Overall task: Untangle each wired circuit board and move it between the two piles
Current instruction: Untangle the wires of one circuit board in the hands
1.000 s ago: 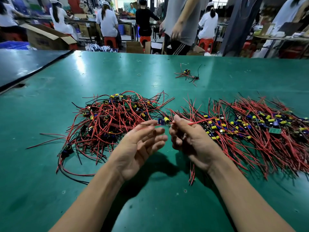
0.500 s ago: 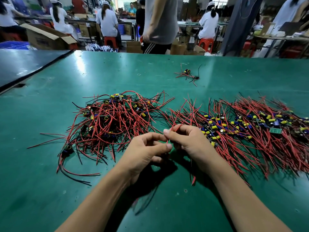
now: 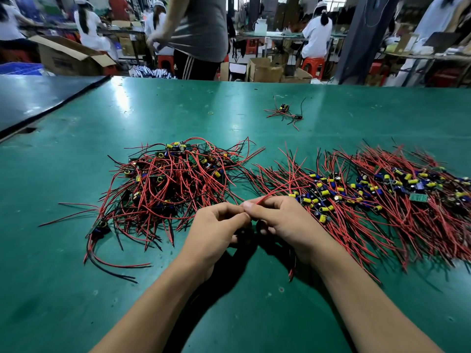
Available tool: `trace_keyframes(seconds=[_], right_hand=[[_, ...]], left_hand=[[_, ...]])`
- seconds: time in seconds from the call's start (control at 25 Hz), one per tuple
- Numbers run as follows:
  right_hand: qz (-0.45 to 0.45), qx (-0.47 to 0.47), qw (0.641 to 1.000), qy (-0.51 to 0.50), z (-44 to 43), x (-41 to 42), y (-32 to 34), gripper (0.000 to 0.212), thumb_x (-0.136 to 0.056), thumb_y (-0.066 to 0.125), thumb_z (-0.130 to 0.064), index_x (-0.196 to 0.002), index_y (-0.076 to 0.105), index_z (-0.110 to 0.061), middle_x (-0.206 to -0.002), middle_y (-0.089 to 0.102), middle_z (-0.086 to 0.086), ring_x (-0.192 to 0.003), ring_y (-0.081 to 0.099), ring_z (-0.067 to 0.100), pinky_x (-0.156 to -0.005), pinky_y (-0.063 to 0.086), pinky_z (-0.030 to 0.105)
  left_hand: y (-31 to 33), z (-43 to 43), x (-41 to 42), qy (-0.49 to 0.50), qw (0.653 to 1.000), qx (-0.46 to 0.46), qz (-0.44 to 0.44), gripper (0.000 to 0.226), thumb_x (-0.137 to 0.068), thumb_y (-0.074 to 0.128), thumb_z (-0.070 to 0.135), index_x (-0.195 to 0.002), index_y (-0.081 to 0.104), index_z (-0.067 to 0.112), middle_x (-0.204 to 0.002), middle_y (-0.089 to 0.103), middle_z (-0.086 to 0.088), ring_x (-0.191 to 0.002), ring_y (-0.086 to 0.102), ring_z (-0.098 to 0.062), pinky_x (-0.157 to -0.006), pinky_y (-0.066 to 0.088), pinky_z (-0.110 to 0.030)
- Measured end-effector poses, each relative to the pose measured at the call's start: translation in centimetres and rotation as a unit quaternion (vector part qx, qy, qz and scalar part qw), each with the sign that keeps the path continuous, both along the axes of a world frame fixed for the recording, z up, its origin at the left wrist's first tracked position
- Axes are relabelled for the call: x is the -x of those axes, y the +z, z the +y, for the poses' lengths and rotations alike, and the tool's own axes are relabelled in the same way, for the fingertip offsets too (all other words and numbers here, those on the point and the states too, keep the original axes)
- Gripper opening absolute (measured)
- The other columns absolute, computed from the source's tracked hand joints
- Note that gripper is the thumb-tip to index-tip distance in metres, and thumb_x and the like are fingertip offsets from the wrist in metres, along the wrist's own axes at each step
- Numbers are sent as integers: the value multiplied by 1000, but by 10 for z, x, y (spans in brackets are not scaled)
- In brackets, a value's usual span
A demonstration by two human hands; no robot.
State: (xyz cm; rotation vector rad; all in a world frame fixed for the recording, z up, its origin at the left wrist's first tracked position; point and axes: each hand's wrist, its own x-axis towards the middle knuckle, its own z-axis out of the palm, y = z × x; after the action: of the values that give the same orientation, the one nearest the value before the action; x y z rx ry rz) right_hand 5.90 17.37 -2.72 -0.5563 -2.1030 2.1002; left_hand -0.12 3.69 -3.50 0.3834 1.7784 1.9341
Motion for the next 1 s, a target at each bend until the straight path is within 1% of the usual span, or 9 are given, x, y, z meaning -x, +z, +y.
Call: trace_keyframes(seconds=[0.12, 0.2, 0.28, 0.36, 0.48, 0.6, 0.72, 0.88, 1.0], right_hand=[[-8, 8, 1000, 17, 1, -1, 2, 21, -96, 68, -31, -91, 77, -13, -64, 62, 1, -51, 51, 9, -45, 41, 21], [-3, -35, 999, 30, 0, -2, 4, 24, -101, 61, -31, -97, 78, -14, -68, 64, 4, -53, 50, 10, -46, 39, 20], [9, -94, 995, 25, 1, -1, 5, 26, -103, 56, -29, -101, 77, -14, -66, 65, -5, -52, 48, 6, -47, 36, 16], [19, -154, 988, -4, 4, 0, 3, 26, -105, 53, -28, -102, 76, -15, -48, 56, -18, -43, 45, -3, -45, 33, 11], [46, -215, 972, -85, 7, 4, 0, 27, -105, 52, -28, -100, 76, -17, -45, 52, -24, -44, 48, -6, -45, 33, 8], [73, -111, 982, -131, 5, 7, -2, 38, -106, 49, -33, -85, 77, -18, -44, 43, -14, -39, 38, 2, -40, 28, 13], [72, 24, 991, -107, 0, 8, 2, 50, -103, 52, -40, -64, 75, -19, -53, 44, -4, -40, 36, 8, -43, 27, 19], [51, -131, 989, -40, -8, 4, -3, 35, -96, 64, -43, -77, 76, -15, -64, 70, 0, -54, 59, 4, -55, 46, 16], [36, -129, 991, 4, -4, 4, -5, 38, -99, 58, -44, -89, 77, -13, -81, 76, 13, -64, 65, 10, -65, 53, 29]], left_hand=[[0, -1, 2, -12, 1000, -5, -10, 8, -87, 66, 0, -79, 69, -1, -73, 69, -16, -68, 69, -33, -62, 58, -39], [1, -2, 3, -34, 999, 4, -12, 12, -87, 66, 1, -76, 66, 2, -69, 67, -13, -58, 67, -25, -54, 56, -33], [-1, 0, 2, -47, 999, 18, 4, 19, -87, 66, 1, -69, 66, 8, -64, 62, -10, -50, 59, -17, -48, 50, -26], [-2, 2, -1, -50, 998, 36, 27, 24, -86, 67, 3, -66, 64, 14, -61, 59, -7, -48, 51, -14, -48, 41, -24], [-2, 4, -4, -54, 996, 49, 57, 18, -86, 68, 6, -71, 63, 12, -65, 57, -10, -58, 45, -21, -54, 34, -29], [-1, 5, -6, -65, 996, 39, 50, 16, -87, 68, 7, -73, 63, 12, -64, 59, -8, -61, 45, -24, -53, 35, -29], [0, 3, -8, -70, 996, 40, 48, 13, -89, 67, 9, -76, 68, 11, -67, 59, -11, -63, 51, -25, -55, 41, -30], [-3, 2, -8, -35, 996, 37, 77, 21, -90, 66, 9, -74, 60, -4, -63, 59, -5, -63, 47, -19, -57, 38, -28], [-4, 2, -8, -30, 997, 27, 64, 21, -92, 63, 5, -78, 54, -9, -79, 70, -10, -57, 58, -17, -48, 44, -20]])
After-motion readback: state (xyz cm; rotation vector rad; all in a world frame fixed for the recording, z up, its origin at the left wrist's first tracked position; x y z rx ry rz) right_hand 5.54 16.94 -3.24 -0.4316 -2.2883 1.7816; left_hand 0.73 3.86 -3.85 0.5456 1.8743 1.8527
